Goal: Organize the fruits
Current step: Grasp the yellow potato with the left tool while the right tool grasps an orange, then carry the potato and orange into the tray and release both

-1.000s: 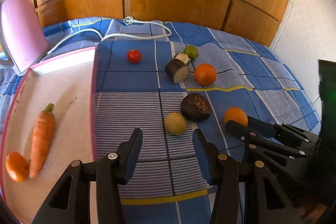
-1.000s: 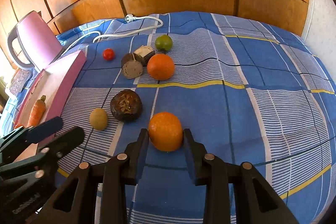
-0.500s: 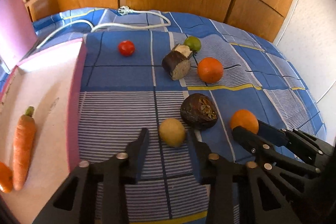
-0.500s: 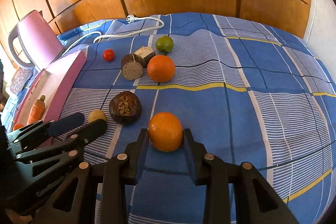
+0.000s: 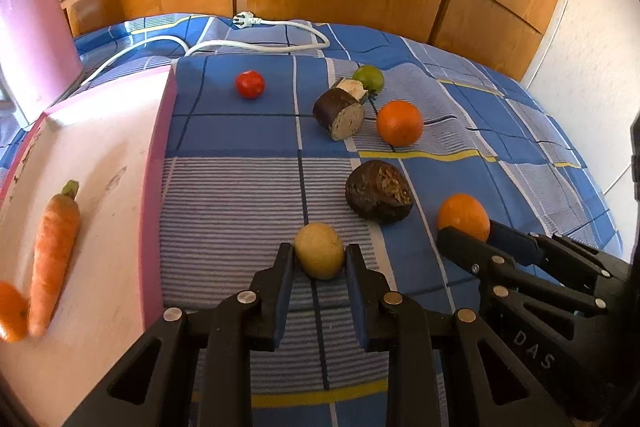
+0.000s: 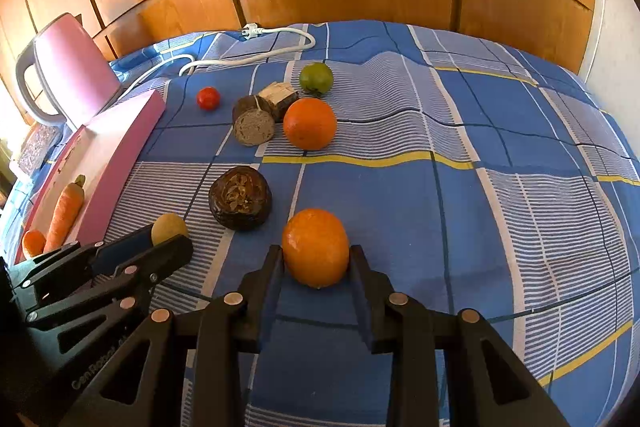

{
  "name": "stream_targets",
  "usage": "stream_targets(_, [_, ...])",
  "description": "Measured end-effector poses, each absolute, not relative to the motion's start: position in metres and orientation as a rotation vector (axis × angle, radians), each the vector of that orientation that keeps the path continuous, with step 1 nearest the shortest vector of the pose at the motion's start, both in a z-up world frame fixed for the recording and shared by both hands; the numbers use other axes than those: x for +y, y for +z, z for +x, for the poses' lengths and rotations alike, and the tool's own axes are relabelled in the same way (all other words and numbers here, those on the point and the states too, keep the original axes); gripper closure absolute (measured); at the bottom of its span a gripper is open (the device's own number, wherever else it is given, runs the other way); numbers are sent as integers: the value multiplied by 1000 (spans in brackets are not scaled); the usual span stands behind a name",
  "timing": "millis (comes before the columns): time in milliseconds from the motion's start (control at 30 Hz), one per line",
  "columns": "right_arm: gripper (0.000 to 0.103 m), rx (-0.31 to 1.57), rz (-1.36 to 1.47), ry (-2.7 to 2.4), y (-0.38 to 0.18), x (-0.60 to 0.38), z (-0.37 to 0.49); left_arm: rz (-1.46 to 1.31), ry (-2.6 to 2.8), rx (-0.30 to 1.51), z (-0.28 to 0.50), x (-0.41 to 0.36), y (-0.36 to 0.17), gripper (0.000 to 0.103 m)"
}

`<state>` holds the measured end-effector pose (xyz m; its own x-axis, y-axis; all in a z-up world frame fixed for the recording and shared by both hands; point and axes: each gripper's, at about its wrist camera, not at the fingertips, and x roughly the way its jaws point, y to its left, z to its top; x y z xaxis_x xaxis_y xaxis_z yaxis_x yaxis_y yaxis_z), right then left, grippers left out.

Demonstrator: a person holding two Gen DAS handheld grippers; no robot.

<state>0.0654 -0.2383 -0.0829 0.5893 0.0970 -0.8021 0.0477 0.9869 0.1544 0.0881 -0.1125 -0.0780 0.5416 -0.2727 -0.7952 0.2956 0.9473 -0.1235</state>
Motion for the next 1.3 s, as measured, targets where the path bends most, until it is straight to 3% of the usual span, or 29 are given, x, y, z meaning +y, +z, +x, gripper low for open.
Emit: stream_targets(1300, [71,903,118,130,-55,-203,40,-29,-289,812,44,-71,-29,77])
